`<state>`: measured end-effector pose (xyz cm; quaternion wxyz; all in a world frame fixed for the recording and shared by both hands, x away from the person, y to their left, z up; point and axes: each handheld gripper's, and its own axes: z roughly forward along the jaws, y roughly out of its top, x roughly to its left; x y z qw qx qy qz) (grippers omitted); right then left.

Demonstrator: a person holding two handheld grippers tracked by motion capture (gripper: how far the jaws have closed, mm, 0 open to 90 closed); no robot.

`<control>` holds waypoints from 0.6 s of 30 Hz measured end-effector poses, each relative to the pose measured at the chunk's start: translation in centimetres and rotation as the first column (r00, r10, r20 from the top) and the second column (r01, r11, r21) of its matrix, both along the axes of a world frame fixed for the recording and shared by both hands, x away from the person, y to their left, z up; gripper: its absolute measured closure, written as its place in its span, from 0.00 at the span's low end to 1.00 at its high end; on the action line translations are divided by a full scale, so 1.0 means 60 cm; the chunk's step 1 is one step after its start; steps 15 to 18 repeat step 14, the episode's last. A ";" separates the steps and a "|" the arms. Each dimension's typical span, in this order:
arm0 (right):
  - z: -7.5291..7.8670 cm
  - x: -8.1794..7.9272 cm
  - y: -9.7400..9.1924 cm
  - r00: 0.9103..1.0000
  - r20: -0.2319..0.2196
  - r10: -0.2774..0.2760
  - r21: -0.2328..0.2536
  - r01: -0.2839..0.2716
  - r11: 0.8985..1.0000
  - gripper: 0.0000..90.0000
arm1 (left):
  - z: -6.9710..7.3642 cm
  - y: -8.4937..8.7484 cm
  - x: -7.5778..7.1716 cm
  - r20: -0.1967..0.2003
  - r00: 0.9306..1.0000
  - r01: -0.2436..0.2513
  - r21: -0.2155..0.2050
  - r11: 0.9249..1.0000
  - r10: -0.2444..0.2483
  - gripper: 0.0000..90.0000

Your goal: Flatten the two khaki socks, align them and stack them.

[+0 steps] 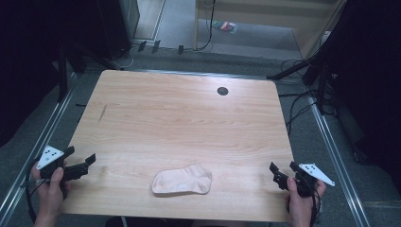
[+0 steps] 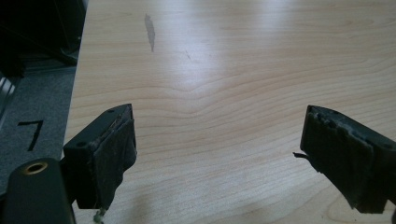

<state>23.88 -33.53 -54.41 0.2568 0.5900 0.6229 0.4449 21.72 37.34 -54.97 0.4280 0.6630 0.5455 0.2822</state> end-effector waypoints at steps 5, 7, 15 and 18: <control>-0.001 0.000 -0.002 1.000 -0.004 -0.008 0.006 0.008 1.000 0.15 | -0.002 -0.004 0.002 -0.004 1.000 -0.002 0.018 1.000 0.002 0.12; -0.001 0.000 -0.001 1.000 -0.004 -0.008 0.004 0.008 1.000 0.15 | -0.002 -0.004 0.003 -0.005 1.000 0.000 0.019 1.000 0.000 0.12; -0.002 0.001 0.000 1.000 -0.004 -0.006 -0.001 0.006 1.000 0.15 | -0.002 -0.008 0.006 -0.015 1.000 -0.002 0.034 0.999 0.003 0.12; -0.002 0.001 0.000 1.000 -0.004 -0.006 -0.001 0.006 1.000 0.15 | -0.002 -0.008 0.006 -0.015 1.000 -0.002 0.034 0.999 0.003 0.12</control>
